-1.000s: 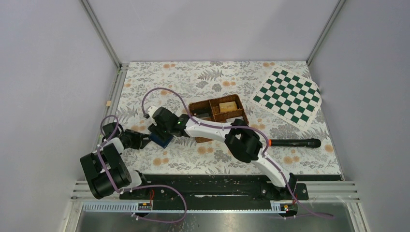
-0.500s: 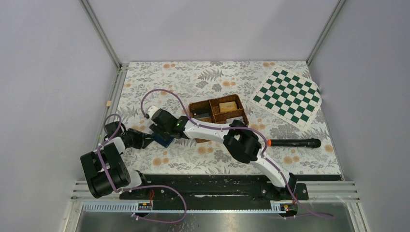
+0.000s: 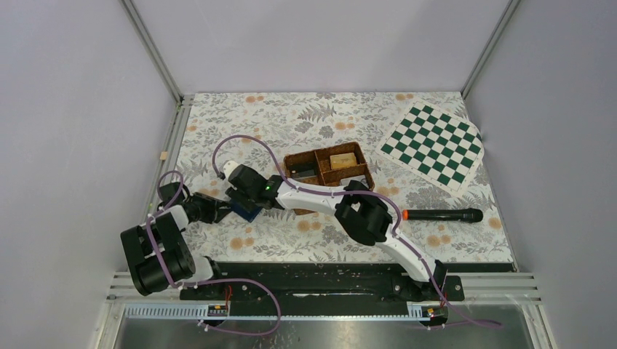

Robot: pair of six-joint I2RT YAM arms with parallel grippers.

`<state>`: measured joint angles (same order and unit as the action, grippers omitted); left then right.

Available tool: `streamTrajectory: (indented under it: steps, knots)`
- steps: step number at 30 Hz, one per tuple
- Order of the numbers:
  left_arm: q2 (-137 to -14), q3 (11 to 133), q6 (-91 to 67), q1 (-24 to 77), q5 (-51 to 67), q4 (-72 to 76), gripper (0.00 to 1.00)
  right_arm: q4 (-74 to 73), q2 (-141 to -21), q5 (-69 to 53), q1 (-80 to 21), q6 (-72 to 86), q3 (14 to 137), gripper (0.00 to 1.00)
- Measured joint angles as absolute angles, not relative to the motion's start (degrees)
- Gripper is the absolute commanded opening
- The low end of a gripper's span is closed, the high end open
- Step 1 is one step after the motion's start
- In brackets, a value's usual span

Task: Take the credit cards out of the card holder
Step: Open the card holder at the center of the board.

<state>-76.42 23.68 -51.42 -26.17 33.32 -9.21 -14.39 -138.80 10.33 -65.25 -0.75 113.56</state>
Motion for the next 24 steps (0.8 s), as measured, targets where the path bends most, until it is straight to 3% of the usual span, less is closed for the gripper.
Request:
streamTrajectory:
  steps: [15,24]
  knots:
    - [-78.2,24.3,-51.4,-22.8,34.5,-7.7,0.29,-9.5,-133.9,9.5,-65.1,1.8,104.1,0.58]
    - [-78.0,24.3,-51.3,-22.0,35.0,-8.7,0.29,-10.4,-131.9,7.9,-65.1,3.6,101.6,0.54]
